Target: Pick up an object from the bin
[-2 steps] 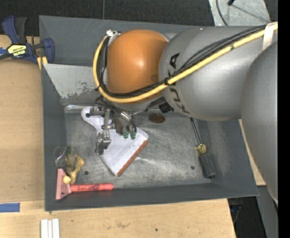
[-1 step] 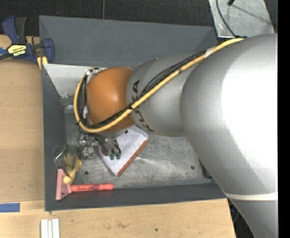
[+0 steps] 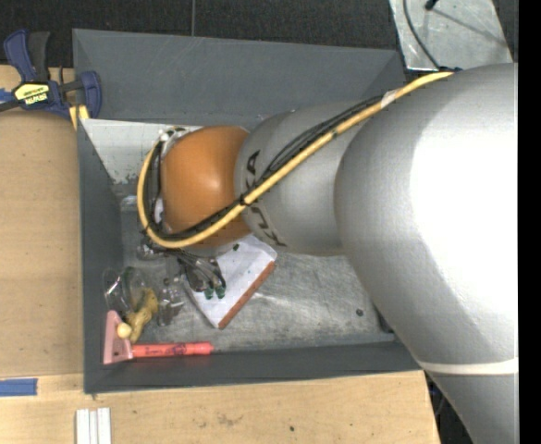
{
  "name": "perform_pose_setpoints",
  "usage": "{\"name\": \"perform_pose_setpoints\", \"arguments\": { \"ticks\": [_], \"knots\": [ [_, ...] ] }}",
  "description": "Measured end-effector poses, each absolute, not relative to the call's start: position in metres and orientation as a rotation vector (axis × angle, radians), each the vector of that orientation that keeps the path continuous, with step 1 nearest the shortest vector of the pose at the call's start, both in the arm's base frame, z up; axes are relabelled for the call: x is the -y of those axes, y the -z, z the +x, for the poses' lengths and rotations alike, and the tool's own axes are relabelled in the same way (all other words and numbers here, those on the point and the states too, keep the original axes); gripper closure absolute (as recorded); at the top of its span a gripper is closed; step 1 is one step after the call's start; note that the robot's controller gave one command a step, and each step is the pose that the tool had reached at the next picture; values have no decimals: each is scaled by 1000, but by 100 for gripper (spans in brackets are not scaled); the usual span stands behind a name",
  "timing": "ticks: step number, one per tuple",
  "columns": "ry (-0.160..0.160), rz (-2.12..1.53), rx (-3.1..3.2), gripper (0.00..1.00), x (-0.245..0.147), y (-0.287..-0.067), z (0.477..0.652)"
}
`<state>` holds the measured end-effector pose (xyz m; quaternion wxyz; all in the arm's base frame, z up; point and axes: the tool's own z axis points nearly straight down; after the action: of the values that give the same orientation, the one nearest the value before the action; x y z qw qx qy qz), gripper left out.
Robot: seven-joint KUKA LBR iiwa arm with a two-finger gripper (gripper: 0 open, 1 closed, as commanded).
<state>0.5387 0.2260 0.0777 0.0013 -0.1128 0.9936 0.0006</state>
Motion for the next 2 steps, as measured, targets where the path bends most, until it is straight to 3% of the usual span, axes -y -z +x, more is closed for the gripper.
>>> {"name": "perform_pose_setpoints", "arguments": {
  "ticks": [1, 2],
  "knots": [
    [0, -351, -3117, 100, -225, -78, 540],
    [-1, -351, -3117, 100, -225, -78, 540]
  ]
}}
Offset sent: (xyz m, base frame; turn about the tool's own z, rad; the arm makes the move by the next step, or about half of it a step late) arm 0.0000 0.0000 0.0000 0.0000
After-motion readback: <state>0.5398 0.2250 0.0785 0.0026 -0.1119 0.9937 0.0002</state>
